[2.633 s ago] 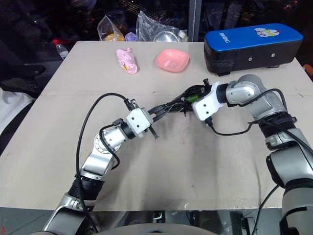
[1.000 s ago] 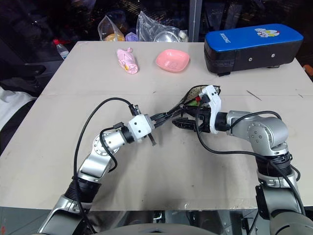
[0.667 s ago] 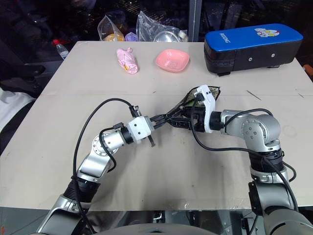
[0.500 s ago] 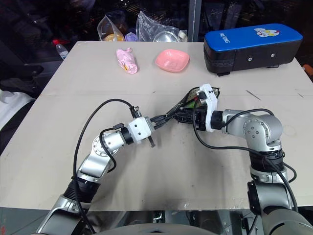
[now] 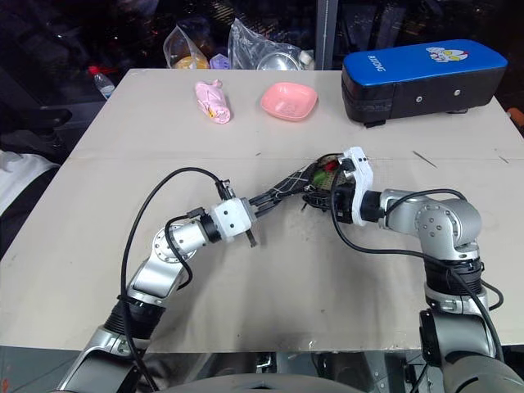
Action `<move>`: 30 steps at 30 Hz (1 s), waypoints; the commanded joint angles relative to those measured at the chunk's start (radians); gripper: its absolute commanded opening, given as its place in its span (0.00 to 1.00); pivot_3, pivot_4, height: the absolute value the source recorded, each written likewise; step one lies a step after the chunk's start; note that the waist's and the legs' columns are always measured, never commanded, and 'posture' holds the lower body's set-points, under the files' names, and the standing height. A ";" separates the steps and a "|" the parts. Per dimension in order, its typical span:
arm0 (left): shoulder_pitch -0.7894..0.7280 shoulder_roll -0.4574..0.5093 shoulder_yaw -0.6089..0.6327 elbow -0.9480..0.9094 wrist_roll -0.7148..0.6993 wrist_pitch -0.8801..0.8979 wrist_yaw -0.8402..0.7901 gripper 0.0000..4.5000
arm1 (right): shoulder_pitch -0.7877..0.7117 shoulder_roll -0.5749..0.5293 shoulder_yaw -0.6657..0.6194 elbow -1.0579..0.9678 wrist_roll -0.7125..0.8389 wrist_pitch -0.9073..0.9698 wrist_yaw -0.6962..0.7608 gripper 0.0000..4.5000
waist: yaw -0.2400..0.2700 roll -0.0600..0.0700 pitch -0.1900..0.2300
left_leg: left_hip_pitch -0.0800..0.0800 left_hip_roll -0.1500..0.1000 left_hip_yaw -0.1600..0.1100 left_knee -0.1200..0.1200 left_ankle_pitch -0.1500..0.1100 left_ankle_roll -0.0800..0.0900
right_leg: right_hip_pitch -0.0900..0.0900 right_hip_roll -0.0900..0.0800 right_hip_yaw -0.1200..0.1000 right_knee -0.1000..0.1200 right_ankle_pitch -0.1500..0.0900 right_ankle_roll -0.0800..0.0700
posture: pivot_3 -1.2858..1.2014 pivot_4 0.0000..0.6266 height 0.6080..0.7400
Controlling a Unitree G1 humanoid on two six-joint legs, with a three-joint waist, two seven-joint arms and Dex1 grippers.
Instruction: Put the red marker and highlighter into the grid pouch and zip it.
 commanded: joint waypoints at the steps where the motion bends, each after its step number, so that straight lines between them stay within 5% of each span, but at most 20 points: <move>1: 0.005 0.014 0.027 -0.001 0.001 -0.025 0.019 0.00 | 0.004 -0.033 -0.082 -0.009 -0.010 -0.035 -0.019 0.02 | 0.000 0.000 0.000 | 0.000 0.000 0.000 0.000 0.000 0.000 | 0.000 0.000 0.000 0.000 0.000 0.000 | 0.52 0.24 1.00; 16: -0.016 0.068 0.062 0.076 -0.002 -0.069 0.021 0.00 | 0.000 -0.150 -0.182 0.214 -0.171 -0.238 -0.054 0.02 | 0.000 0.000 0.000 | 0.000 0.000 0.000 0.000 0.000 0.000 | 0.000 0.000 0.000 0.000 0.000 0.000 | 0.52 0.24 1.00; 22: 0.005 0.090 0.091 0.078 -0.053 -0.054 -0.001 0.00 | 0.062 -0.177 -0.157 0.214 -0.217 -0.402 0.047 0.02 | 0.000 0.000 0.000 | 0.000 0.000 0.000 -0.001 0.000 0.000 | 0.000 0.000 0.000 -0.001 0.000 0.000 | 0.52 0.24 1.00; 30: 0.162 0.104 0.188 -0.009 -0.140 0.053 0.030 0.76 | 0.193 -0.241 -0.139 0.285 -0.363 -0.800 0.225 0.76 | 0.000 0.000 0.000 | 0.000 0.000 0.001 -0.001 0.000 0.000 | 0.000 0.000 0.000 -0.001 0.000 0.000 | 0.52 0.24 1.00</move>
